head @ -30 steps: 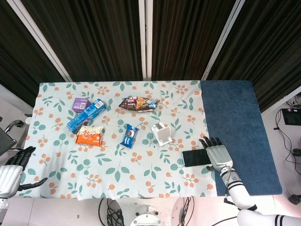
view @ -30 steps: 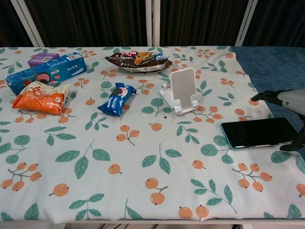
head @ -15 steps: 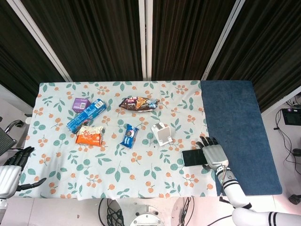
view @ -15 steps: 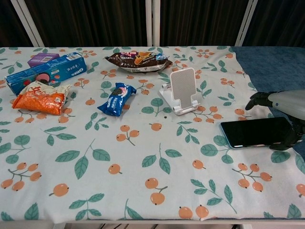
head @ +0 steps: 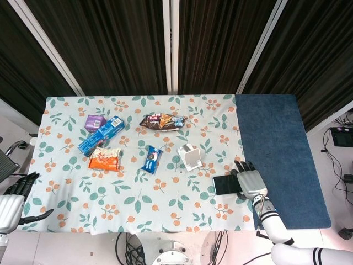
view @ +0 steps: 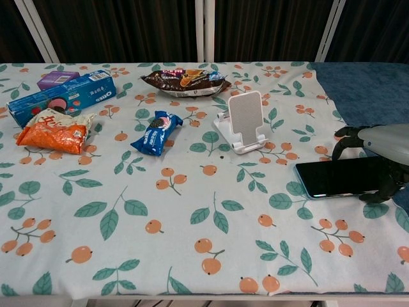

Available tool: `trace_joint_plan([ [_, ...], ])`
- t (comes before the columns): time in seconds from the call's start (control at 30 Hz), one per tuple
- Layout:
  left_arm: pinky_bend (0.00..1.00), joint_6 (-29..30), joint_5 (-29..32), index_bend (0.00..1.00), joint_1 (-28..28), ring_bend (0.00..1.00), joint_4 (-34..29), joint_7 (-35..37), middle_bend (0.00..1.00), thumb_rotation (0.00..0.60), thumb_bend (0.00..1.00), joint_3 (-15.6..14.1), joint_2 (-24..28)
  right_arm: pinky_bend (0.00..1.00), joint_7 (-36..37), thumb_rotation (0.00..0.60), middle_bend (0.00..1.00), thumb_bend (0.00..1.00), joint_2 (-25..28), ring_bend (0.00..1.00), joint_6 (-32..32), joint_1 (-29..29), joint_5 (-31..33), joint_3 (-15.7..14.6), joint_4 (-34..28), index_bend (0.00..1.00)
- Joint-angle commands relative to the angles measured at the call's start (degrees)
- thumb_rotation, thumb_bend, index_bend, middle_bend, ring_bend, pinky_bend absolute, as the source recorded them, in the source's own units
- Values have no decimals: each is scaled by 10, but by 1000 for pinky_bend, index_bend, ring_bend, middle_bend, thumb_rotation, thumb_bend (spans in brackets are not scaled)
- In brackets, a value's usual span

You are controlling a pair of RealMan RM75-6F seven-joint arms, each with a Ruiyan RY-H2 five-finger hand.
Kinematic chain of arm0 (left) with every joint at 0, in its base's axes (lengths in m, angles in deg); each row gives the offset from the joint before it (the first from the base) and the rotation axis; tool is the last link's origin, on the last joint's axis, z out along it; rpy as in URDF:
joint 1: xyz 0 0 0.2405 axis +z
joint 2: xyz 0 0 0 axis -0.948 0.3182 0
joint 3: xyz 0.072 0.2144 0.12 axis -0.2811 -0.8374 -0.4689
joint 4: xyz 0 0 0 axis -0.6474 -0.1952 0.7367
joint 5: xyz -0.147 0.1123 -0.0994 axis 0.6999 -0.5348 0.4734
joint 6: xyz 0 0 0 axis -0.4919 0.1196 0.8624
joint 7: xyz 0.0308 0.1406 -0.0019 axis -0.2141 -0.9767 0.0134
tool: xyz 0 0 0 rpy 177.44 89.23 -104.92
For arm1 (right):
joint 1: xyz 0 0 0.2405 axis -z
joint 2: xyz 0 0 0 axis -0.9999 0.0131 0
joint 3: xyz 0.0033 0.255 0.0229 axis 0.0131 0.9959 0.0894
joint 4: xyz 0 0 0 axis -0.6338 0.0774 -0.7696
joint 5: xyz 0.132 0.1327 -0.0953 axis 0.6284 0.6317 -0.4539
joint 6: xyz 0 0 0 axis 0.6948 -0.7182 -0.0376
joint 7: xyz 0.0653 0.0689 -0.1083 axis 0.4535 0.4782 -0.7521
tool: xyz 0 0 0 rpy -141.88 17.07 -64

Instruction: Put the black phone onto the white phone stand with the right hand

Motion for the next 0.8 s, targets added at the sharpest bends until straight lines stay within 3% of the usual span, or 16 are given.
trace_joint_plan([
  [0.03,253,0,0,34,0,105,1,0,66,244,67,0,0,0,2,600,0,145,-1,0,-5,1,-3,-1,1,309],
  [0.37,254,2,0,34,1,104,2,1,60,241,67,1,-2,0,20,600,8,176,-2,0,-7,3,-11,-4,3,453],
  [0.57,255,0,1,35,0,104,2,0,50,247,66,2,-3,0,35,600,190,187,-3,0,-11,6,-29,-5,11,484],
  [0.7,258,4,-1,34,0,105,5,2,31,248,66,3,-7,0,46,600,232,202,-3,12,-11,8,-37,-5,16,498],
  [0.8,259,5,-1,34,1,104,7,4,23,252,67,3,-8,0,55,600,269,211,-3,76,-12,10,-44,-4,20,516],
])
